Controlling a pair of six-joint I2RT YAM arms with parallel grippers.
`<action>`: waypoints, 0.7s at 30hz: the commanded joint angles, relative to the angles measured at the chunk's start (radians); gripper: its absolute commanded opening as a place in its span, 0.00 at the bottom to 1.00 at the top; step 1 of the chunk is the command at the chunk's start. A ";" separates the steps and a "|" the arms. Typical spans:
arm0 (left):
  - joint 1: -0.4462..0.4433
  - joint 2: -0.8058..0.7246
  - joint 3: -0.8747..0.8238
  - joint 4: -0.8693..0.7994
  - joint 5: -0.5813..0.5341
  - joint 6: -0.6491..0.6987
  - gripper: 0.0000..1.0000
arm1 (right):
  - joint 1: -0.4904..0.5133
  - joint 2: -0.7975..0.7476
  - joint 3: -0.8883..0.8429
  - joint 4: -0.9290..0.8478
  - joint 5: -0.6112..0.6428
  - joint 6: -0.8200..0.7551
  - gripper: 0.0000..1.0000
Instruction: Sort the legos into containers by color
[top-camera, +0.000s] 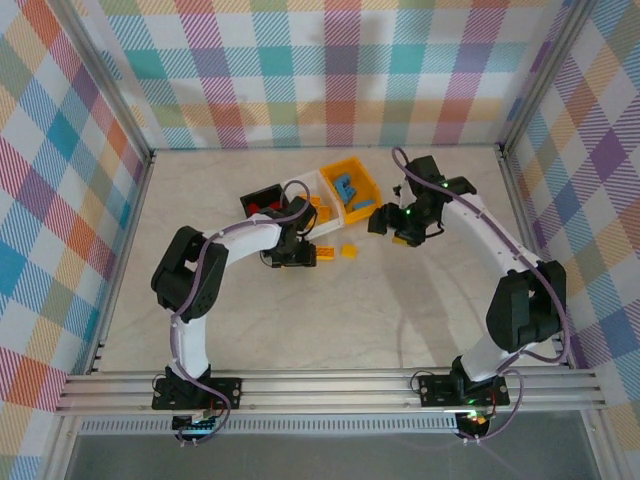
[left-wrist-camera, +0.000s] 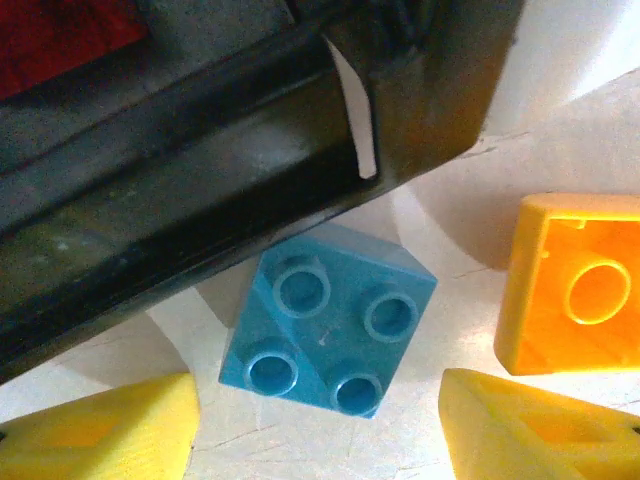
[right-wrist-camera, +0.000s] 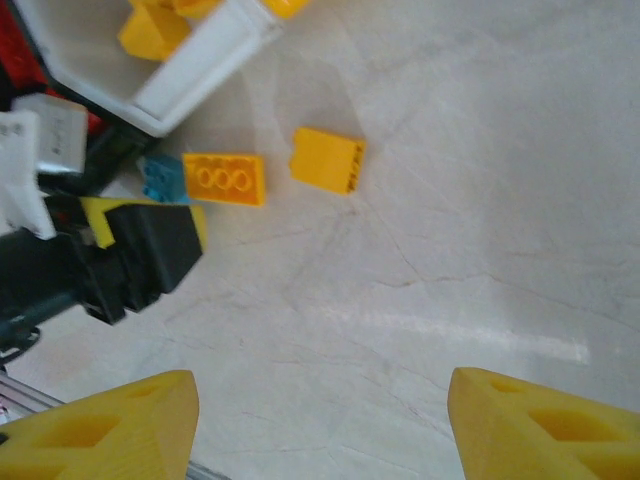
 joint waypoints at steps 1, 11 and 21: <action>0.013 0.052 0.037 0.084 -0.054 0.065 0.65 | -0.006 -0.019 -0.006 0.013 -0.019 0.001 0.67; 0.029 0.112 0.103 0.111 -0.113 0.121 0.64 | -0.006 -0.013 0.003 -0.032 -0.029 -0.022 0.67; 0.020 0.089 0.086 0.189 -0.123 0.117 0.62 | -0.007 0.043 0.038 -0.043 -0.058 -0.035 0.67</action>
